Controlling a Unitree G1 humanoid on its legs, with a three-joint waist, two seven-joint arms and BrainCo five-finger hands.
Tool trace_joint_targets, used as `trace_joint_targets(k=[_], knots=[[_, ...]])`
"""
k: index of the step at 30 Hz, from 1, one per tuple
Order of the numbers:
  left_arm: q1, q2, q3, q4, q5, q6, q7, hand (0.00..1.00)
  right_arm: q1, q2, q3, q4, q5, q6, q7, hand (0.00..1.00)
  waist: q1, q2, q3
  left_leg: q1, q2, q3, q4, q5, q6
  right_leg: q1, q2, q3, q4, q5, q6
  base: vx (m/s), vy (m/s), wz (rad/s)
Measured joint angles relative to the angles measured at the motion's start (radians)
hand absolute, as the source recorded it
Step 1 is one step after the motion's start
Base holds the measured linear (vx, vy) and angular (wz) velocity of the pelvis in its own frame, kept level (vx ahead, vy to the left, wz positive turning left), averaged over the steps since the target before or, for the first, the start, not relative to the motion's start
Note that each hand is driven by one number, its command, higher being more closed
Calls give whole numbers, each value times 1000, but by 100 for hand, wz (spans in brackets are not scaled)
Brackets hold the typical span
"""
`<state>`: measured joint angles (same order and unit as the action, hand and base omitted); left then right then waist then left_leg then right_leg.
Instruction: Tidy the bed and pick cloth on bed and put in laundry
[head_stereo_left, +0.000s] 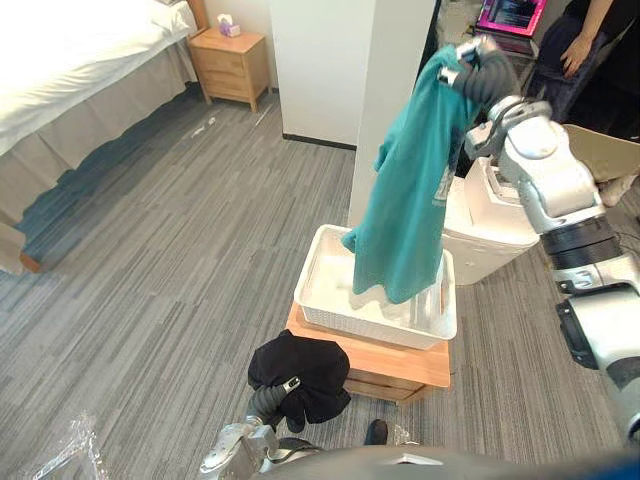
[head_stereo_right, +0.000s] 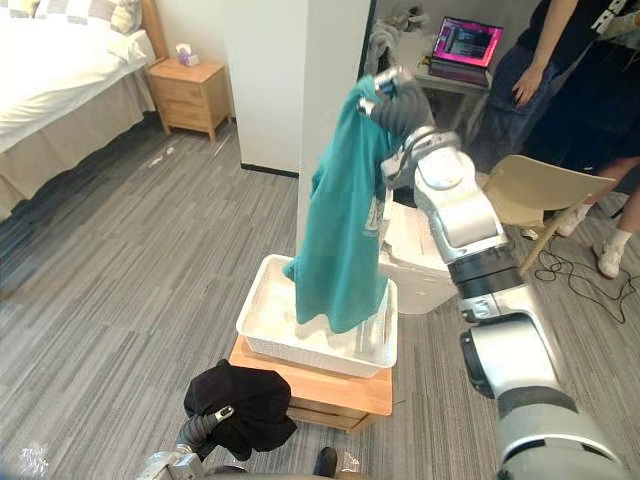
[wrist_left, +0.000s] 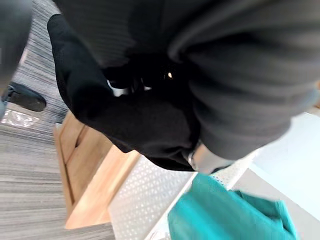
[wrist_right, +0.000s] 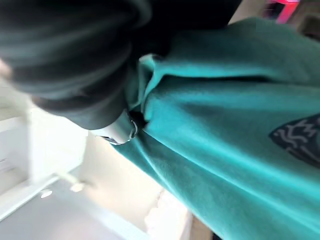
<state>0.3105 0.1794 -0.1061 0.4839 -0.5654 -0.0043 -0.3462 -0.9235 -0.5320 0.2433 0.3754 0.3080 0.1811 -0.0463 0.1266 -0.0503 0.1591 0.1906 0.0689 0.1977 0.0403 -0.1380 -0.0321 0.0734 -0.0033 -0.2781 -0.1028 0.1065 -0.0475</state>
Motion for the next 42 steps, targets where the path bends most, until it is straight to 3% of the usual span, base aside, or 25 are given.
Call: trace_joint_targets(k=[7, 13, 22, 23, 30, 37, 42], knots=[[-13, 6, 8, -44, 9, 0, 4, 100, 142, 126, -85, 37, 5, -25, -68, 100, 1, 13, 73, -36, -2, -16, 7, 14, -3, -34, -3, -12, 1, 9, 2, 31, 26, 6], [-94, 1, 7, -79, 7, -9, 4, 100, 192, 224, -122, 93, 1, -101, -111, 100, -2, 30, 169, -93, -11, -16, 35, 15, 0, -76, -16, -10, 6, 27, 4, -17, 37, -1], [-132, -17, -9, -78, -3, -53, 27, 100, 301, 334, -71, 243, -58, -180, -86, 100, -3, 71, 220, -123, -18, -15, 56, 12, 4, -99, -24, -4, 7, 36, 8, 1, 52, -1], [-133, -18, -9, -78, -3, -56, 27, 100, 312, 337, -45, 252, -72, -182, -76, 0, -3, 74, 224, -123, -18, -14, 60, 10, 5, -98, -24, -3, 7, 36, 7, -1, 45, -3], [-135, -20, -11, -78, -4, -74, 29, 100, 343, 386, 66, 353, -174, -197, -69, 0, -12, 79, 231, -138, -15, -10, 84, -4, 7, -96, -24, 2, 7, 38, 7, -24, 43, -2], [-131, -37, -12, -89, -3, -72, 47, 100, 394, 398, 123, 368, -301, -203, -119, 0, -24, 82, 232, -104, -17, -10, 64, -4, 6, -66, -28, -6, 7, 31, 18, 10, 53, 3], [-131, -36, -11, -141, 1, -67, 47, 100, 394, 361, 126, 366, -426, -257, -130, 0, -24, 82, 227, -78, -21, -8, 44, -3, 6, -49, -31, -6, 6, 28, 22, 40, 69, 1]])
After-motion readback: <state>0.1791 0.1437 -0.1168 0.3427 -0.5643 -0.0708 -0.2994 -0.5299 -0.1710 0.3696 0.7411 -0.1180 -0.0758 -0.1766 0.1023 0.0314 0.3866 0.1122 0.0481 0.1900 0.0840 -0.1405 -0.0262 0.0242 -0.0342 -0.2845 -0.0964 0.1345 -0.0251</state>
